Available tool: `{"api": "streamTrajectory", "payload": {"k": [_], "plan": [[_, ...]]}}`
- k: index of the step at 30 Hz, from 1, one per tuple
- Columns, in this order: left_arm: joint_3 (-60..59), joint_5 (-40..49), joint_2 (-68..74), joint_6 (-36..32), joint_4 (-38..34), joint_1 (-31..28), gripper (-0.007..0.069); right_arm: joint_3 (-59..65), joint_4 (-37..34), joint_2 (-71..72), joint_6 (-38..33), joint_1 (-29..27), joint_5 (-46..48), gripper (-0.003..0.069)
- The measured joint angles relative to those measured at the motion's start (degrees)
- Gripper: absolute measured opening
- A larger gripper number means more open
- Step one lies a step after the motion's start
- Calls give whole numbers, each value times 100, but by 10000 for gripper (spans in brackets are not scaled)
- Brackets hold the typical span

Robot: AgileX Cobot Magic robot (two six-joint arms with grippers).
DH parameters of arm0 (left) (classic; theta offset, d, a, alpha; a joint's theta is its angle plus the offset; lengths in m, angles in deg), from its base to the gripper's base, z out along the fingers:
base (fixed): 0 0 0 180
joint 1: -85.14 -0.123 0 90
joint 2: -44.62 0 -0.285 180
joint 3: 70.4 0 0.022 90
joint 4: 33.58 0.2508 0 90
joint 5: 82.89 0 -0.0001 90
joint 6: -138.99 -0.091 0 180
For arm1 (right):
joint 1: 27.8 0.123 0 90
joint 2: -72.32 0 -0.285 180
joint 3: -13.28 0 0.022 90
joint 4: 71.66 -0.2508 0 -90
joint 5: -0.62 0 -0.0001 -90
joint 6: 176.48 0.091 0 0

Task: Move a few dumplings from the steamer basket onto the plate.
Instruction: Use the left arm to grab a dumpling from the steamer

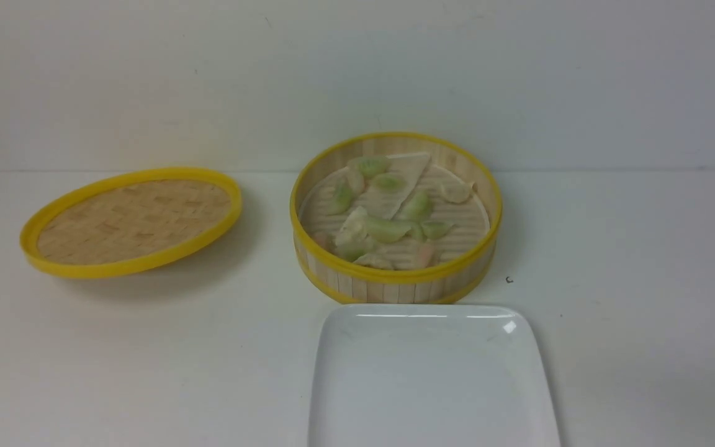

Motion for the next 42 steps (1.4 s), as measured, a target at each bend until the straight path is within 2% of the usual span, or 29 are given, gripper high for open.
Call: {"api": "streamTrajectory", "payload": {"k": [1, 2, 4, 5, 7, 8, 9, 12, 13, 17, 18, 21, 25, 28, 35, 38, 42], "plan": [[551, 811, 384, 81, 50, 0, -6, 0, -87, 0, 0, 0, -59, -10], [717, 928, 440, 87, 64, 0, -6, 0, -108, 0, 0, 0, -60, -10], [1814, 2654, 1315, -2, 249, 0, -6, 0, -225, 0, 0, 0, -1, -10], [2059, 3216, 1548, -121, 279, 0, -6, -38, -252, 0, 0, 0, 136, -10], [2953, 4710, 2555, -602, 304, 0, -6, -313, -265, 0, -99, 0, 719, -10], [2953, 4836, 2645, -656, 295, 0, -6, -404, -264, -8, -118, 0, 778, -10], [3495, 5775, 3355, -1140, 171, 0, -6, -858, -226, -151, -326, 0, 1193, -10], [3953, 6618, 4240, -1671, -100, 0, -6, -1536, -129, -634, -769, 0, 1854, -10], [4243, 7086, 5075, -2179, -449, 0, -6, -2107, -38, -1150, -1167, 0, 2447, -10], [4711, 7220, 6474, -3124, -863, 215, -6, -3482, 198, -2715, -1939, 0, 3953, -10], [4737, 7220, 6539, -3175, -863, 265, -6, -3605, 213, -2794, -1970, 0, 4028, -10], [5363, 7216, 7576, -3307, -722, 797, -6, -4474, 547, -4023, -2327, 0, 5034, -10], [6155, 7231, 8407, -3350, -511, 1286, -6, -4825, 739, -4661, -2384, 0, 5391, -10], [7246, 7258, 9365, -3357, -129, 1727, -6, -4913, 834, -4910, -2420, 5, 5513, -10], [8666, 7253, 10745, -3595, 158, 1972, -4, -4932, 876, -4878, -2415, 5, 5542, -10], [9194, 7179, 11323, -3798, 157, 1982, 35, -4932, 876, -4859, -2253, 5, 5554, -10], [9493, 6904, 11831, -3831, 157, 1982, 132, -4932, 876, -4859, -2094, 5, 5580, -10]]}}
